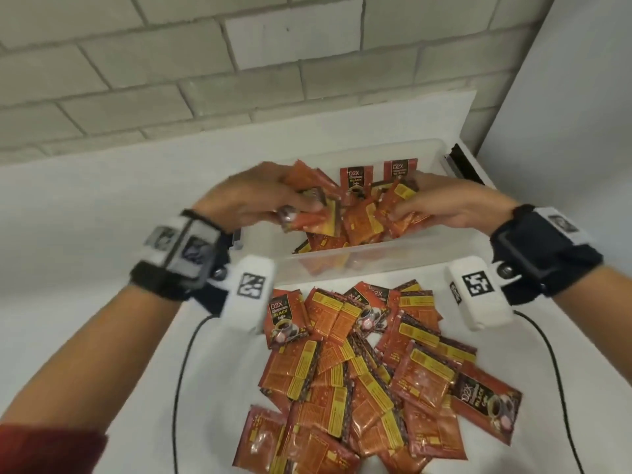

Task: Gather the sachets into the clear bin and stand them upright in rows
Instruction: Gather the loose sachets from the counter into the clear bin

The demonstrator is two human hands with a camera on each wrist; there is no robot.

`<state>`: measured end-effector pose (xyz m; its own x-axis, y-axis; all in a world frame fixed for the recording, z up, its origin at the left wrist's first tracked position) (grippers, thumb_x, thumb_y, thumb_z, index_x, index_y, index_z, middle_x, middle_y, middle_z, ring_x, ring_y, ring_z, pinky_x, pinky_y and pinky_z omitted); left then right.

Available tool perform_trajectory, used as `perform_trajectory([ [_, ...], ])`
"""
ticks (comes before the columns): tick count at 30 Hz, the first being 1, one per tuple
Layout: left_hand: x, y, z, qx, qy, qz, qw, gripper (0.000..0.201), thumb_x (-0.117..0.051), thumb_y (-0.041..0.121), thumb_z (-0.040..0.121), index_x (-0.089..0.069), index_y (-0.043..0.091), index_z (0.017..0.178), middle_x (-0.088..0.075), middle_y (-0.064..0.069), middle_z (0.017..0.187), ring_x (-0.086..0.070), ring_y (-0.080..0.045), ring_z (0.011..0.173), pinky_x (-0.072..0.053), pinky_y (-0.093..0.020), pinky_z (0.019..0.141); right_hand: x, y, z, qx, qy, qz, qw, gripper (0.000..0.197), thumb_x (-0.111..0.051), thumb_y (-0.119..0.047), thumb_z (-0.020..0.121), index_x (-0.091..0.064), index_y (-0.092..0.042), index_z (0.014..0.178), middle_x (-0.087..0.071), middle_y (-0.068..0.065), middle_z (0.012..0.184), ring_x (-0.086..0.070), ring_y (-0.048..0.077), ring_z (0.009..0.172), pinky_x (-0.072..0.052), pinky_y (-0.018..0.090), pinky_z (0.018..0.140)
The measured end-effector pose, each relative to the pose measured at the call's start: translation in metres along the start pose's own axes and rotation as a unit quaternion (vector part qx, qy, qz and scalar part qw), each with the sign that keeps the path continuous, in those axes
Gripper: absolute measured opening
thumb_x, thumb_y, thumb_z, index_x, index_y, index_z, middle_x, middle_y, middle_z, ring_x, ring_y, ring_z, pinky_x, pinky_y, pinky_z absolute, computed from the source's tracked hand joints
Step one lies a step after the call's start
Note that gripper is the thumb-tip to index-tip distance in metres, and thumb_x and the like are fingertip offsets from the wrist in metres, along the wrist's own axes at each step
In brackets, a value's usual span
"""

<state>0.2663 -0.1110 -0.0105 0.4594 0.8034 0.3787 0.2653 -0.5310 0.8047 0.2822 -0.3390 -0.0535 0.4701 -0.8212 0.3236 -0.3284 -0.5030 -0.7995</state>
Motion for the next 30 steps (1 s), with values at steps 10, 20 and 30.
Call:
perform_trajectory([
  [10,-0.028,-0.001,0.028,0.06,0.004,0.087,0.994,0.117,-0.084,0.005,0.069,-0.006,0.034,0.151,-0.033,-0.005,0.15,-0.05,-0.026,0.122,-0.048,-0.041,0.094,0.006,0.005,-0.012,0.016,0.042,-0.065,0.997,0.08,-0.074,0.001,0.078,-0.035,-0.02,0.145,-0.041,-0.007,0.132,-0.04,0.014,0.123,-0.035,0.028,0.097],
  [20,-0.028,-0.004,-0.069,-0.112,0.126,0.218,0.961,0.018,-0.07,0.019,0.085,-0.064,0.03,0.098,-0.061,0.016,0.1,-0.059,0.002,0.087,-0.039,-0.012,0.064,-0.043,0.039,-0.095,0.073,-0.026,-0.225,0.971,0.022,-0.074,-0.031,0.08,-0.065,-0.023,0.098,-0.067,-0.009,0.096,-0.063,0.002,0.084,-0.044,0.012,0.069],
  [30,-0.081,-0.111,-0.068,0.018,-0.001,0.387,0.922,0.063,-0.056,0.015,0.095,-0.028,0.039,0.146,-0.029,-0.001,0.151,-0.029,-0.027,0.128,-0.036,-0.044,0.104,-0.107,0.072,-0.057,0.15,-0.068,-0.479,0.862,0.097,-0.062,-0.04,0.09,0.011,-0.026,0.153,-0.029,0.001,0.148,-0.024,0.02,0.132,-0.031,0.038,0.105],
])
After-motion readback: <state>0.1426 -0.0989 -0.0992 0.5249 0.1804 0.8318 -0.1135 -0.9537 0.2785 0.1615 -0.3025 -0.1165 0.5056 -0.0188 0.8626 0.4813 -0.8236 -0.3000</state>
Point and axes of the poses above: each hand's wrist, its own z-axis towards the middle knuckle, its own x-axis out of the back of the hand, y = z × x, the point moved 4 cm from there along z, towards the middle knuckle
